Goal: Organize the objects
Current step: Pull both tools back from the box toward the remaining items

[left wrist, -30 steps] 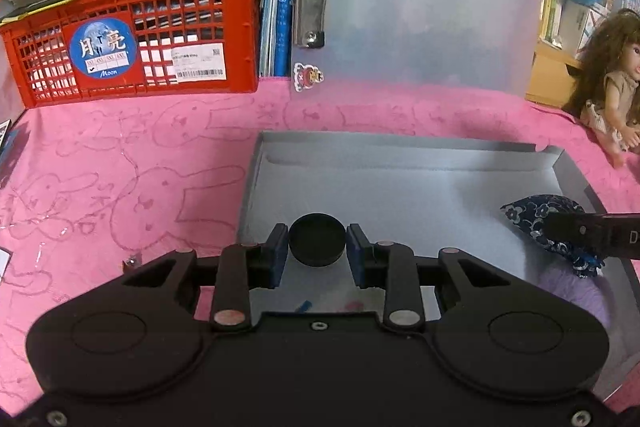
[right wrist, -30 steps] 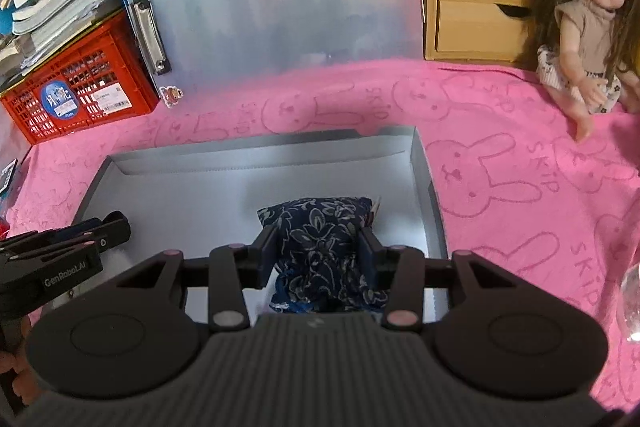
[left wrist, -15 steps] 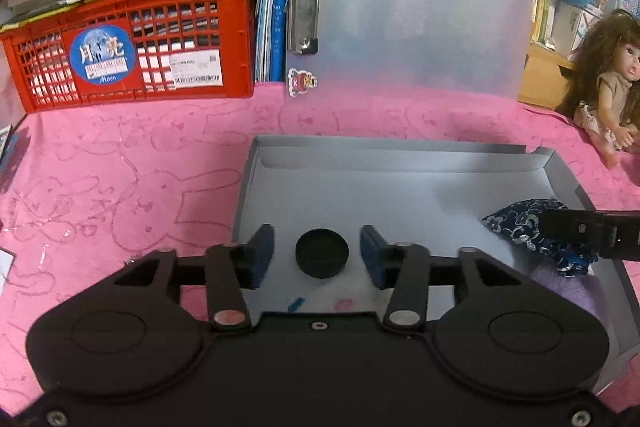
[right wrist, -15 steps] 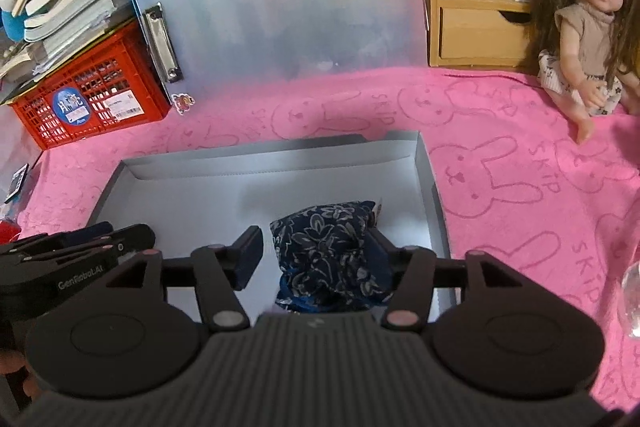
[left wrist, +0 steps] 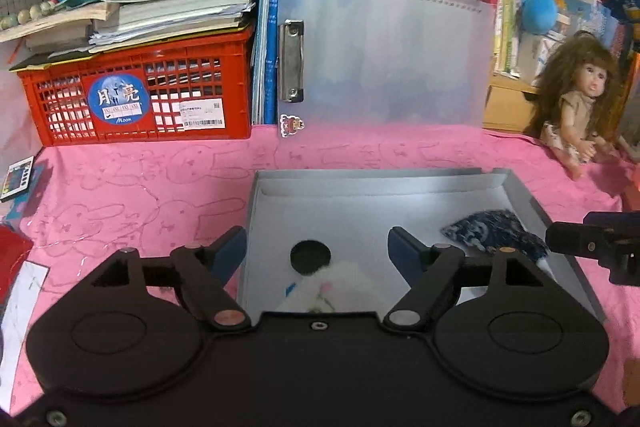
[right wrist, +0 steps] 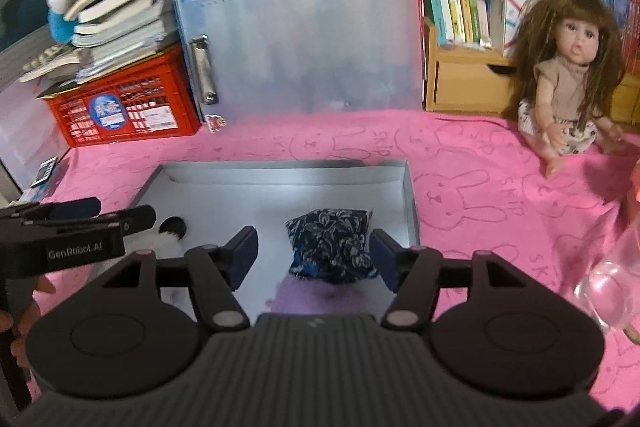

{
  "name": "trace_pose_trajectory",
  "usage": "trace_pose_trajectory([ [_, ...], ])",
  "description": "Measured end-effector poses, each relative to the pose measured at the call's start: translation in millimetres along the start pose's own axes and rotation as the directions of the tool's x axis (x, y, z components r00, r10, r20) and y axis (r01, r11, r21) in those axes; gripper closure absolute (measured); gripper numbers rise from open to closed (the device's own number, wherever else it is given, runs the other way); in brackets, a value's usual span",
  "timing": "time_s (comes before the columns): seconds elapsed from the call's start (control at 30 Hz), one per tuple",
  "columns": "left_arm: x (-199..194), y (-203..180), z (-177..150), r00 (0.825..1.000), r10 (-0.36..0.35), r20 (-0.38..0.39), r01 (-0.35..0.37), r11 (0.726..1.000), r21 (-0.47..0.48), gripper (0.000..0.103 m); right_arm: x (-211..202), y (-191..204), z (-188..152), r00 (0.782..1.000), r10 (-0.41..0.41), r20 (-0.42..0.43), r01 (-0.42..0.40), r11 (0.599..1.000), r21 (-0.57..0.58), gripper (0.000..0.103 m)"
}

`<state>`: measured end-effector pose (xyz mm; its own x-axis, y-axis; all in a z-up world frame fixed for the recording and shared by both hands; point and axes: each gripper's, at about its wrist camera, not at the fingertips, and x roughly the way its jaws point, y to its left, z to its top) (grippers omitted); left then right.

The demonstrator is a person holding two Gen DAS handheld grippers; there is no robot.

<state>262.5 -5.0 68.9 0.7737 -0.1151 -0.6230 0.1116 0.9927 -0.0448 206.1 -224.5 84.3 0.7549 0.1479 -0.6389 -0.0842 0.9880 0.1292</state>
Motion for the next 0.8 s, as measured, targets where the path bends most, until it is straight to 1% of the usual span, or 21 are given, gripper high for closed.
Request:
trace_pose_trajectory([
  [0.13, -20, -2, -14, 1.0, -0.021, -0.003, 0.021, 1.0, 0.005, 0.02, -21, 1, -17, 1.0, 0.016, 0.026, -0.016, 1.0, -0.004, 0.026],
  [0.2, -30, -4, -23, 1.0, -0.016, -0.003, 0.016, 1.0, 0.011, 0.02, -30, 2, -26, 0.999, 0.015, 0.037, -0.015, 1.0, -0.005, 0.026],
  [0.33, -56, -9, -43, 0.999, -0.025, 0.041, 0.024, 0.999, 0.024, 0.02, -49, 7, -47, 0.998, 0.018, 0.062, -0.017, 1.0, -0.023, 0.026],
  [0.53, -92, -16, -72, 0.996, -0.052, 0.075, 0.049, 0.998, 0.038, 0.019, -70, 20, -82, 0.997, 0.016, 0.077, -0.01, 0.996, -0.084, 0.026],
  [0.7, -117, -15, -96, 0.994, -0.049, 0.095, 0.044, 0.998, 0.045, 0.019, -82, 28, -106, 0.997, 0.014, 0.071, -0.004, 0.992, -0.128, 0.025],
  [0.8, -129, -13, -113, 0.994, -0.034, 0.099, 0.029, 0.999, 0.044, 0.018, -88, 30, -117, 0.997, 0.018, 0.071, -0.009, 0.991, -0.131, 0.025],
])
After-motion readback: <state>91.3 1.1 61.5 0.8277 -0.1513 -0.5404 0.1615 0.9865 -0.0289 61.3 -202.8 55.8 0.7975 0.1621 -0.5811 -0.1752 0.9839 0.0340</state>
